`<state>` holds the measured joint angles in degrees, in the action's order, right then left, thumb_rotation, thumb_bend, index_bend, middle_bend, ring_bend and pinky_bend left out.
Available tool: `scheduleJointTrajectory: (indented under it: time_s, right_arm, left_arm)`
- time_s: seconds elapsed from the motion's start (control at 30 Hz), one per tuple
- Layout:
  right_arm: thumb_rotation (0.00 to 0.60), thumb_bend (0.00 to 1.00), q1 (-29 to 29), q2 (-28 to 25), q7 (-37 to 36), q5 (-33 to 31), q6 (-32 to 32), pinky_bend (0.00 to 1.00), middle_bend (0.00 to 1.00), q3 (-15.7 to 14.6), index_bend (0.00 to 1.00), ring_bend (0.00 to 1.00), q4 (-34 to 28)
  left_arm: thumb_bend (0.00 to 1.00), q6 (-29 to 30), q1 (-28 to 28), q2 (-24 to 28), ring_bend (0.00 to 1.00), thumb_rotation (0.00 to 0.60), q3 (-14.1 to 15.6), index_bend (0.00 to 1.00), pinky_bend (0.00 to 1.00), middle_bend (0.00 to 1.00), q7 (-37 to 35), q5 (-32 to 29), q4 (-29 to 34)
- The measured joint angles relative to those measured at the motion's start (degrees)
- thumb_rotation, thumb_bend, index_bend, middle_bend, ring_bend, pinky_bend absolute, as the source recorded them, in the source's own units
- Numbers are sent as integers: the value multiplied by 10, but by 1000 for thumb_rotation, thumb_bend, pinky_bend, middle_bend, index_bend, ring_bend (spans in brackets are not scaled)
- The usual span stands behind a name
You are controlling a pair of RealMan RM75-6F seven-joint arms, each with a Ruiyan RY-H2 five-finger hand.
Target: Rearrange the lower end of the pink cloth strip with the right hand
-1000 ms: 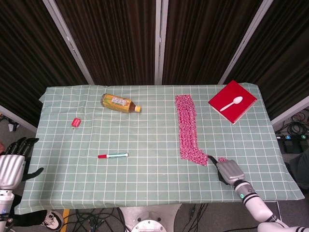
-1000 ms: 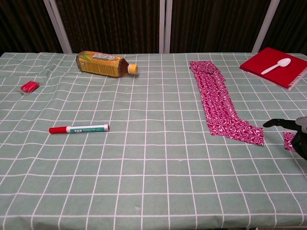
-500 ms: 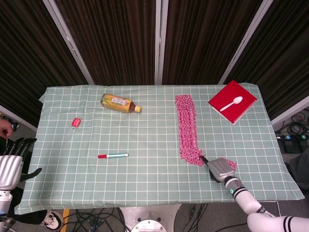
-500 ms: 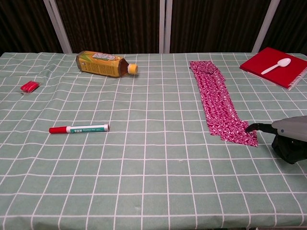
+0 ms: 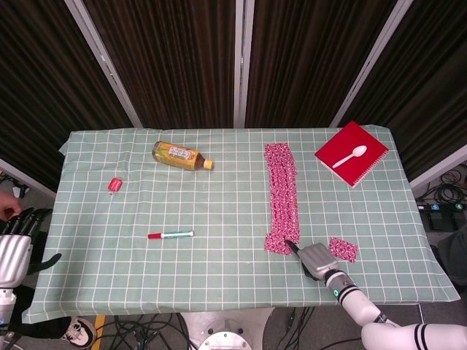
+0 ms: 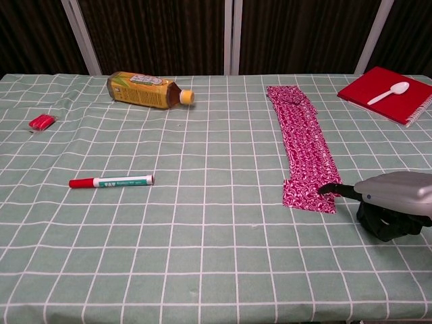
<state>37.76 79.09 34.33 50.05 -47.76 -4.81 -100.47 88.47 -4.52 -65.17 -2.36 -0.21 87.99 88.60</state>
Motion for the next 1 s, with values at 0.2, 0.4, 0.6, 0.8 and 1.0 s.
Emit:
scheduleJointTrajectory:
  time_s: [0.2, 0.4, 0.6, 0.8, 1.0]
  right_arm:
    - [600, 1000, 19, 20, 27, -19, -5, 742, 920, -3, 12, 821, -8]
    - [600, 1000, 41, 40, 58, -38, -17, 743, 920, -5, 12, 821, -22]
    - [600, 1000, 64, 59, 86, -57, -28, 742, 920, -3, 12, 821, -33]
    - [600, 1000, 87, 81, 109, -79, -37, 742, 920, -1, 13, 821, -40]
    - [600, 1000, 99, 88, 120, -82, -56, 742, 920, 0, 13, 821, -54]
  left_arm:
    - [95, 5, 4, 3, 102, 600, -1, 147, 193, 156, -8, -2, -2]
    - [95, 9, 6, 6, 102, 600, -1, 147, 193, 156, -13, -1, -4]
    - [95, 12, 8, 9, 102, 600, -4, 147, 193, 157, -16, -2, -4]
    - [95, 14, 10, 11, 102, 600, -5, 147, 193, 156, -20, -4, -6]
    - [95, 17, 11, 14, 102, 600, -6, 147, 193, 157, -21, -4, -3]
